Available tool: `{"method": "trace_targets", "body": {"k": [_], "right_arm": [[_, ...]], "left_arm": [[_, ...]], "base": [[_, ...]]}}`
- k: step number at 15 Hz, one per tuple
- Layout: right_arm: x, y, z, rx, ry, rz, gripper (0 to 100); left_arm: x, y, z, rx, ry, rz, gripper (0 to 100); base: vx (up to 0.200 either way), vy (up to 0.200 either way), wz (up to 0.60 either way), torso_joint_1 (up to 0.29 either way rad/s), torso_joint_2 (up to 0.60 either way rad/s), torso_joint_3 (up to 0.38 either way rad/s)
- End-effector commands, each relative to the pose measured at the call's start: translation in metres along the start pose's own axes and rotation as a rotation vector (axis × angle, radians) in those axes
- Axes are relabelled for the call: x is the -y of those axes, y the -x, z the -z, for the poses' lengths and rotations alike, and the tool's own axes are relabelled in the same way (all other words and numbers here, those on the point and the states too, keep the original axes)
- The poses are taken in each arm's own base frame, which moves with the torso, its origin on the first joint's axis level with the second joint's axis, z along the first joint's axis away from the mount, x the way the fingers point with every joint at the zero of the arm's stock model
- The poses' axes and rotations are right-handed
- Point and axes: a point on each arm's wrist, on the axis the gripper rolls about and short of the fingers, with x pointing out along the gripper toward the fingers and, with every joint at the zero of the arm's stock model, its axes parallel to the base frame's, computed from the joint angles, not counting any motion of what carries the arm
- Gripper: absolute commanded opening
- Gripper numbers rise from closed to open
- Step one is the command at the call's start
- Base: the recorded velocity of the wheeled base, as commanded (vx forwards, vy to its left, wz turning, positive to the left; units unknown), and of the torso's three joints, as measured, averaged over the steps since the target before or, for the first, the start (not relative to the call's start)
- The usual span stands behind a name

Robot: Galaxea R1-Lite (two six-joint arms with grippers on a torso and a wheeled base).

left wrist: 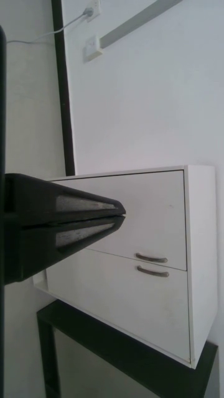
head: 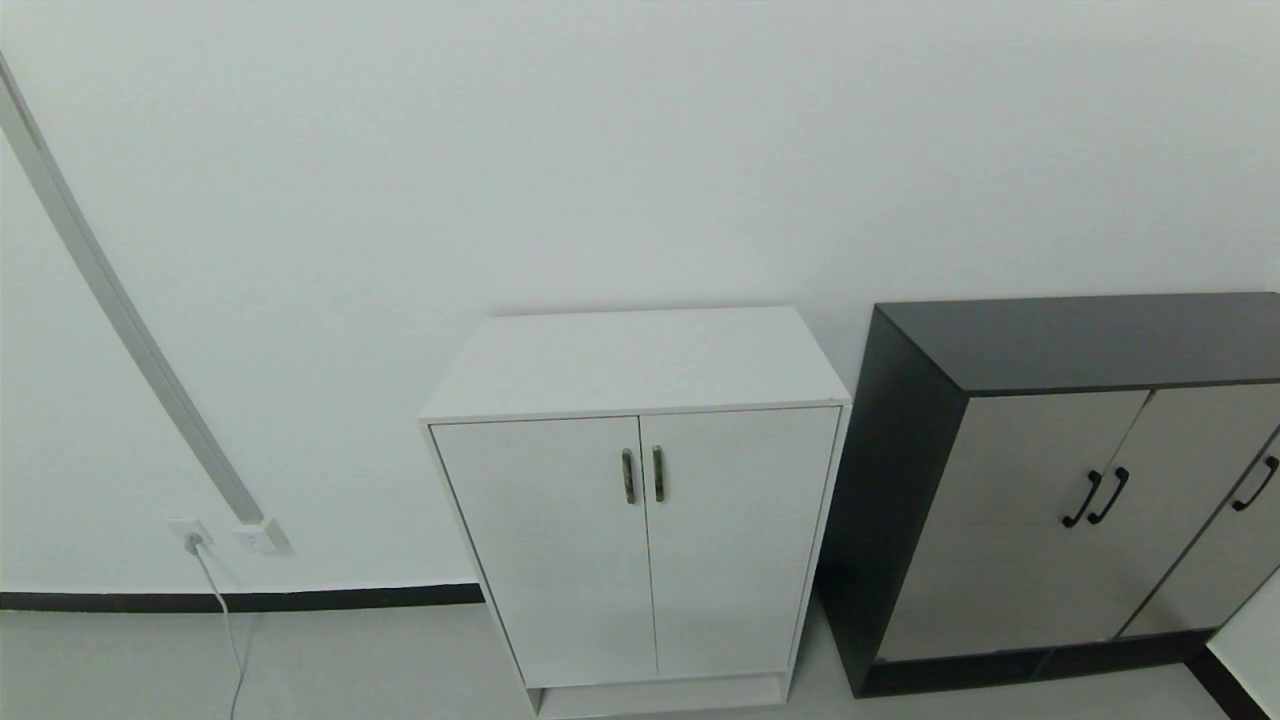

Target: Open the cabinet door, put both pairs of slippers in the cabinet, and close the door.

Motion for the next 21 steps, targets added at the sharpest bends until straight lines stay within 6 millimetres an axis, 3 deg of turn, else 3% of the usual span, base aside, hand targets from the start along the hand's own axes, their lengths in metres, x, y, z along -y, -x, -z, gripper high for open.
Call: {"method": "trace_targets", "body": {"k": [1, 6, 11, 21], "right_arm": [[-0.0008, -0.0004, -0.0001, -0.008, -0.001, 0.045, 0], [-0.0024, 0.0065, 0.0026, 0.087, -0.002, 0.094, 0], [-0.0017, 0.0066, 0.0022, 0.097, -0.119, 0.118, 0], [-0.0011, 0.0069, 0.0018, 0.104, -0.122, 0.148, 0]], "left_arm": [[0.0000, -0.0001, 0.0000, -0.002, 0.000, 0.000, 0], [0.0000, -0.0001, 0.0000, -0.002, -0.001, 0.000, 0], [0.0000, -0.0001, 0.0000, -0.002, -0.001, 0.000, 0], [0.0000, 0.0000, 0.0000, 0.000, -0.001, 0.000, 0]], "base": [[0.000, 0.000, 0.00, 0.000, 0.00, 0.000], [0.000, 0.000, 0.00, 0.000, 0.00, 0.000], [0.000, 0.000, 0.00, 0.000, 0.00, 0.000], [0.000, 0.000, 0.00, 0.000, 0.00, 0.000]]}}
